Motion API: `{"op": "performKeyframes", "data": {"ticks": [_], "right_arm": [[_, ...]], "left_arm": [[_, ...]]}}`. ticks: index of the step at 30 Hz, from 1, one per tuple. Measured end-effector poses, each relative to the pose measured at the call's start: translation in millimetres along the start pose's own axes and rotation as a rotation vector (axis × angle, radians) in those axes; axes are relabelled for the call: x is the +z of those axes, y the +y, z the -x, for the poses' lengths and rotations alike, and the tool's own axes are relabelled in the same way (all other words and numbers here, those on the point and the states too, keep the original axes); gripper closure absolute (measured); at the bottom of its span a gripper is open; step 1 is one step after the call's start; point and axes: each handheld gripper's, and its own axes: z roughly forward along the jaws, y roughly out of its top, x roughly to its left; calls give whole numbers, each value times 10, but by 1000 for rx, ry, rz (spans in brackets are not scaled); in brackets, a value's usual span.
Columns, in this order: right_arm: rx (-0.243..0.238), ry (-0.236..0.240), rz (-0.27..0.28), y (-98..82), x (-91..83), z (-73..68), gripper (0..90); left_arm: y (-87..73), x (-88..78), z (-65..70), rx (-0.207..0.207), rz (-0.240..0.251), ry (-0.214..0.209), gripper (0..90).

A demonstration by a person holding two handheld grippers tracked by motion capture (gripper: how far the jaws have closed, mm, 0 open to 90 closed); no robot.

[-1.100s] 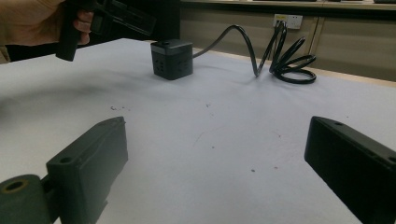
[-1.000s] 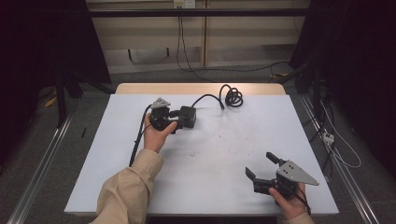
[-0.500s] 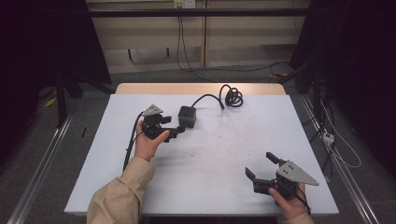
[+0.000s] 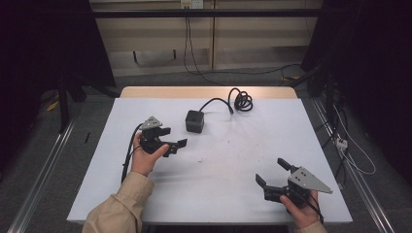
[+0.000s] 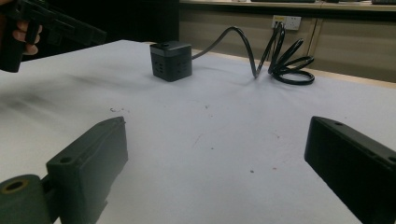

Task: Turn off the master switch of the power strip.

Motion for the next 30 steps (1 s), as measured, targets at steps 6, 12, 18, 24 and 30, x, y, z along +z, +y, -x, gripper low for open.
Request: {"op": "performKeyframes", "data": {"ticks": [6, 12, 18, 24, 30], "right_arm": [[1, 0, 0, -1, 0, 3, 54], [3, -2, 1, -1, 1, 4, 54], [1, -2, 0, -2, -1, 7, 54], [1, -3, -1, -2, -2, 8, 54], [1, -2, -1, -2, 0, 7, 54]], "left_arm": [[-72, -87, -3, 1, -2, 6, 85], [-149, -166, -18, 0, -4, 7, 85], [-215, -247, -14, -3, 3, 11, 85], [-283, -343, -25, -4, 8, 20, 85], [-333, -440, -33, -12, 19, 29, 85]]}}
